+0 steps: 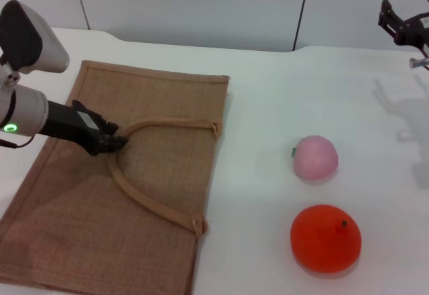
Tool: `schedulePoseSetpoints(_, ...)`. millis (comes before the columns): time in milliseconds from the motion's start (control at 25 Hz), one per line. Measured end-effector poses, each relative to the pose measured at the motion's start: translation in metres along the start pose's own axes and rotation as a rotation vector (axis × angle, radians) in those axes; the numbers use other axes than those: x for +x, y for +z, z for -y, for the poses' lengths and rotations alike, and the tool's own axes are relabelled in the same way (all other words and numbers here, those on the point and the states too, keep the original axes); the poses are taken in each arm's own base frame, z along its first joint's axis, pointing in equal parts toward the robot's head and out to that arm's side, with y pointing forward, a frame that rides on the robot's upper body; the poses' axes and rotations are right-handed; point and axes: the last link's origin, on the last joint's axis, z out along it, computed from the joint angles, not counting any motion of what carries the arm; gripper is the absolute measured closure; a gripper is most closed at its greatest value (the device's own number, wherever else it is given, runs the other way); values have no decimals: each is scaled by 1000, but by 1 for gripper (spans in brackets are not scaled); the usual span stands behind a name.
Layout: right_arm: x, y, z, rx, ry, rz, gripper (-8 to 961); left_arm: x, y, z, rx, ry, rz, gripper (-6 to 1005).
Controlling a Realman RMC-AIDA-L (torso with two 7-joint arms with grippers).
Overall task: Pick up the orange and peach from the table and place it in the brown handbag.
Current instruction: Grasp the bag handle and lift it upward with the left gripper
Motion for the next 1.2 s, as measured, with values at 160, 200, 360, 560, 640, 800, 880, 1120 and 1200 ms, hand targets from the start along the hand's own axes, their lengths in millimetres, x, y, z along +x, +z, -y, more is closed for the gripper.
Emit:
schedulePoseSetpoints(160,0,0,0,-1,-1,1,106,-1,0,0,0,-4,1,656)
schedulePoseSetpoints(200,-1,0,0,-1,-1,1,106,-1,1,-1,-1,-6,1,656)
schedulePoseSetpoints(360,-1,0,0,0,1,1,106,-2,5,-3,-12,-14,4,657)
schedulePoseSetpoints(560,-1,1,0,-1,1,3,107,0,8,-3,-9,-22,7,658)
schedulePoseSetpoints(640,-1,1,0,-1,1,3,108,0,8,-3,-9,-24,8,658)
schedulePoseSetpoints(800,-1,1,0,0,2,3,109,0,8,-3,-13,-23,25,659)
schedulePoseSetpoints(880,-1,1,0,-1,1,3,109,0,7,-2,-11,-27,31,687)
schedulePoseSetpoints(1120,-3,2,-2,-5,-2,7,110,6,4,2,7,-55,3,816)
schedulePoseSetpoints(1200,-3,3,-2,-6,-2,2,110,7,3,3,10,-53,-1,835)
